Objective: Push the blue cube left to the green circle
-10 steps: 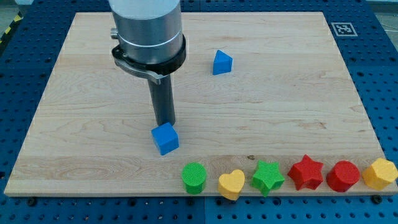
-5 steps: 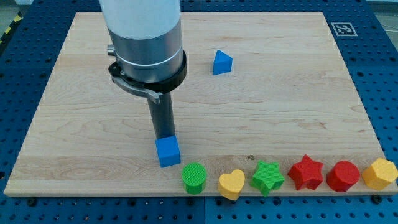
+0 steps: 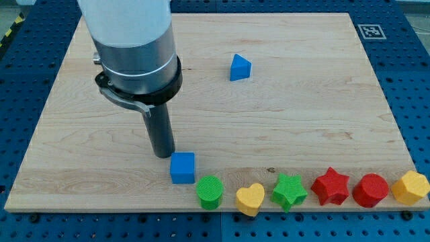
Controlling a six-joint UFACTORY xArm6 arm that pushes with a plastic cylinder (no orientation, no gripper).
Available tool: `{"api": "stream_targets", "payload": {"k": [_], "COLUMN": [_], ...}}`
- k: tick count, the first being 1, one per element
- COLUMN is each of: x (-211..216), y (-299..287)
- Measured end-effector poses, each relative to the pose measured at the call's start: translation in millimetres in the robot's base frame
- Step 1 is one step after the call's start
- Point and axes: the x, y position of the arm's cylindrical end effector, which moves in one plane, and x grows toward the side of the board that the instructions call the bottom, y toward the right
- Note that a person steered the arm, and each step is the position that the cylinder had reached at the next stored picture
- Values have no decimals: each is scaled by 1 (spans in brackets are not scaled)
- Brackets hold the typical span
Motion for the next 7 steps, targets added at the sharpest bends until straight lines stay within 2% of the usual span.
{"api": "stream_targets", "payload": {"k": [1, 2, 3, 6, 7], "x": [0, 0, 13, 13, 31], "y": [33, 43, 42, 14, 14]}}
